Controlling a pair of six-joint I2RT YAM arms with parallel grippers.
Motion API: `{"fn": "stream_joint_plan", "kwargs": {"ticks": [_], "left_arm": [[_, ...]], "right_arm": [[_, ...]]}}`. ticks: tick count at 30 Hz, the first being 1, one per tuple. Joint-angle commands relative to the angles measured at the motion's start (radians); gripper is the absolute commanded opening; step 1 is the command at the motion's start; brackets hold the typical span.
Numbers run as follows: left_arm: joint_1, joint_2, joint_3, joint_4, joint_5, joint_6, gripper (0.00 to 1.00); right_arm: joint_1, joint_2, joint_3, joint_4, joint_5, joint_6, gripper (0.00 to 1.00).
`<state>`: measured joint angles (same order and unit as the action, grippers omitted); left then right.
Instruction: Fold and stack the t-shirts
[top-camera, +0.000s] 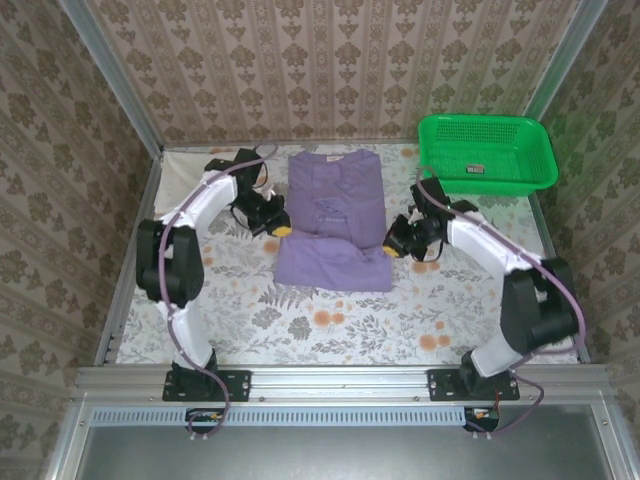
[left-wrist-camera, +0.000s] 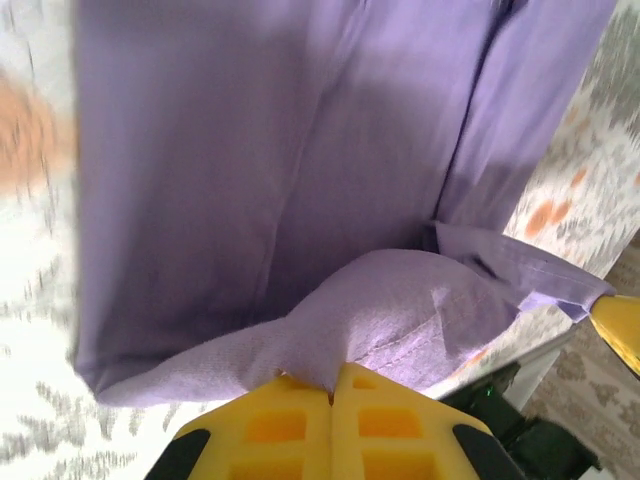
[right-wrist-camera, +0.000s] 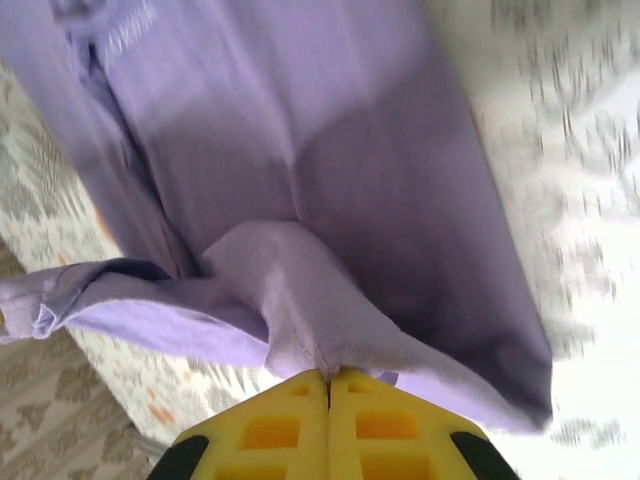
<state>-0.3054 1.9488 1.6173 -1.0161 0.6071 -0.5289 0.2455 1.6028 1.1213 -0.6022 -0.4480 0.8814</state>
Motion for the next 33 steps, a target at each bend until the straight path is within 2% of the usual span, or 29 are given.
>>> {"fn": "stream_joint_plan", "kwargs": {"ticks": [1,6,10,28,30,31,33], "left_arm": [[0.033,0.085,0.098,-0.040,0.014,0.022,0.00],[0.048,0.224,0.237,-0.051,0.029,0.013,0.00],[0.051,0.296,0.290,-0.036,0.029,-0.006,0.00],[0.100,0.402,0.400,0.039,0.068,-0.087,0.00],[0.103,0.409,0.401,0.054,0.065,-0.101,0.03],[0.106,0.416,0.408,0.053,0.064,-0.108,0.15],[0.111,0.427,0.429,0.048,0.065,-0.116,0.18]], "right_arm": [[-0.031,0.138,0.132,0.003,0.028,-0.041,0.00],[-0.055,0.322,0.316,-0.053,0.040,-0.059,0.00],[-0.076,0.395,0.379,-0.074,0.055,-0.061,0.00],[-0.116,0.605,0.631,-0.123,-0.017,0.010,0.01],[-0.123,0.622,0.642,-0.132,-0.021,0.029,0.08],[-0.125,0.626,0.641,-0.133,-0.019,0.039,0.16],[-0.136,0.618,0.634,-0.135,-0.005,0.064,0.33]]}}
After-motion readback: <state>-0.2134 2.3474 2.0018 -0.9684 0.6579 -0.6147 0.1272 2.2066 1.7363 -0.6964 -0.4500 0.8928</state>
